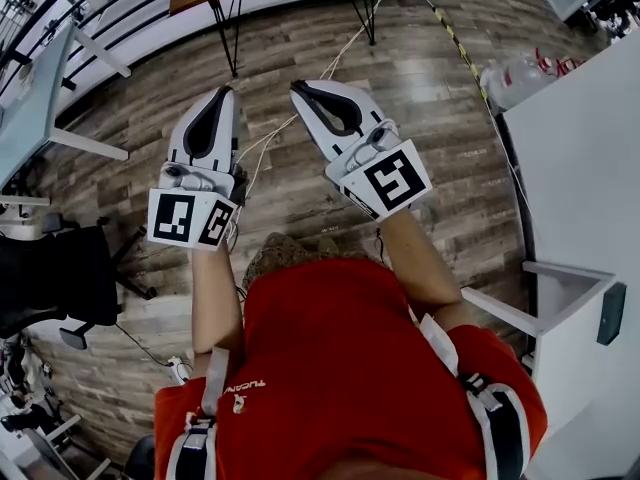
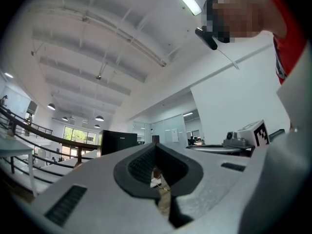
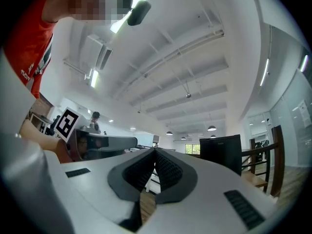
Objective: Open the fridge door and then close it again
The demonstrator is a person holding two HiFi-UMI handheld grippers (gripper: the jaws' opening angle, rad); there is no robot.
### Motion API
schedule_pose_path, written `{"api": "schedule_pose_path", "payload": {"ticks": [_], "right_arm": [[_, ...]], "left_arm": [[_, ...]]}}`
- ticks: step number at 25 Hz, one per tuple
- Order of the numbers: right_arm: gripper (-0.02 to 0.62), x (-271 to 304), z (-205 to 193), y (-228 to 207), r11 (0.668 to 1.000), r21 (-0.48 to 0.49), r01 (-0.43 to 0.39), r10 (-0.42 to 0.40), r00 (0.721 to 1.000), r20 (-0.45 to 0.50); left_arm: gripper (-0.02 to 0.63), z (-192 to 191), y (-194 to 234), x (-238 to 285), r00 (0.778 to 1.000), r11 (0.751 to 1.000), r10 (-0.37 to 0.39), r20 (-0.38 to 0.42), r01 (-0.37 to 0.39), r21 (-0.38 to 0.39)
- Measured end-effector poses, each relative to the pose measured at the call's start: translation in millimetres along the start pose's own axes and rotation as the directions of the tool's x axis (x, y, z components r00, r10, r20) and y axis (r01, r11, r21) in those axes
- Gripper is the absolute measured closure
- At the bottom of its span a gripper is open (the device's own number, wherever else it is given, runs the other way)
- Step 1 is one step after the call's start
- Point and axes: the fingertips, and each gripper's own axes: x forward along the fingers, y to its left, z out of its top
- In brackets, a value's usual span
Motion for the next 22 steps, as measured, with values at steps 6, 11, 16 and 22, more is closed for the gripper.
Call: {"api": "schedule_pose_path", "payload": {"ticks": [6, 11, 16, 22], "right_arm": [[0.571, 13, -10, -18, 1.000, 0.011, -0.006, 0.006, 1.000, -0.006], [0.571, 34, -26, -39, 1.000, 0.011, -0.001, 0.001, 1.000, -0.012], [0.571, 67, -39, -67, 1.000, -0.011, 0.002, -0.003, 1.000, -0.015], [0.571, 140, -60, -115, 1.000, -0.019, 0.014, -0.015, 0.999, -0.030]], "left_arm": [[0.597, -8, 11, 17, 1.000, 1.000, 0.010, -0.016, -0.010, 0.000], [0.597, -18, 34, 38, 1.000, 1.000, 0.012, -0.013, -0.012, -0.001], [0.597, -30, 62, 73, 1.000, 1.000, -0.005, 0.002, 0.005, -0.007], [0.597, -42, 130, 128, 1.000, 1.000, -0.015, 0.006, 0.015, -0.008]]}}
